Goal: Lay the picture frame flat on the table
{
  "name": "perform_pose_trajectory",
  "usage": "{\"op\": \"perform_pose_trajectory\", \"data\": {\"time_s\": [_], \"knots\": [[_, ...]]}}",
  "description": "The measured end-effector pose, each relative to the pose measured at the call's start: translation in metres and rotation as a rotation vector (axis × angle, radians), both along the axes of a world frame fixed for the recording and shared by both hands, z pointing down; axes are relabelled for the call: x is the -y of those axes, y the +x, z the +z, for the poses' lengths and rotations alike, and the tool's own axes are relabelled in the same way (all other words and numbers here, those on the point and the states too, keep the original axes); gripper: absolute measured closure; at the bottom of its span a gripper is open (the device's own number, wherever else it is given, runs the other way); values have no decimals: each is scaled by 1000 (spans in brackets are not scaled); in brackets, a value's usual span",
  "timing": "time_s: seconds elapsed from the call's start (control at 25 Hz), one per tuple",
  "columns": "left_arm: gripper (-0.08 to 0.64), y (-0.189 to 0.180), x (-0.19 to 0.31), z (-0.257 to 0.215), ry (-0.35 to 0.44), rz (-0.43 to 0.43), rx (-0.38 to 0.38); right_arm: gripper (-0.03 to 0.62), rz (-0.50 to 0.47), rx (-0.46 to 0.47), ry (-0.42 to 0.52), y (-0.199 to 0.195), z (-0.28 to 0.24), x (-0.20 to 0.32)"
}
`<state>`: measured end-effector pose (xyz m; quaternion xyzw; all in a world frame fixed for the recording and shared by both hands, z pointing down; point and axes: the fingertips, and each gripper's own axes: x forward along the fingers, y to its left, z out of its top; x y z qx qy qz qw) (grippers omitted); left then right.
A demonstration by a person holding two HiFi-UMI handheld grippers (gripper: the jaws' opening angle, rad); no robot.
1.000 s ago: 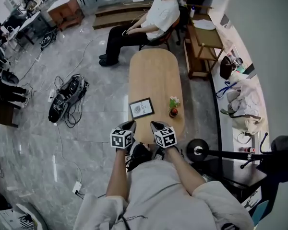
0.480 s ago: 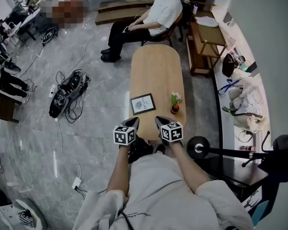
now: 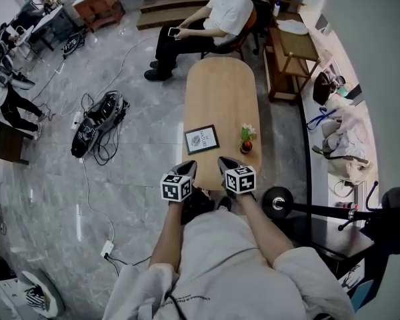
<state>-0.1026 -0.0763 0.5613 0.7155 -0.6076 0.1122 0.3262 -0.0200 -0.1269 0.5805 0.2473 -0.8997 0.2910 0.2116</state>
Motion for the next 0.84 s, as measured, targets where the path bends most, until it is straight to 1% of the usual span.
{"op": "perform_pose_trajectory", "data": {"time_s": [0.12, 0.32, 0.64, 0.84], "knots": [[537, 0, -5, -1, 8, -31, -6, 558, -14, -1, -2, 2, 2, -8], [537, 3, -6, -4, 13, -47, -14, 558, -27, -4, -5, 3, 4, -13], [537, 6, -8, -4, -7, -35, -8, 558, -36, 10, 12, 1, -3, -15], [537, 10, -24, 3, -40, -61, -37, 558, -46, -7, -25, 8, 9, -30]]}}
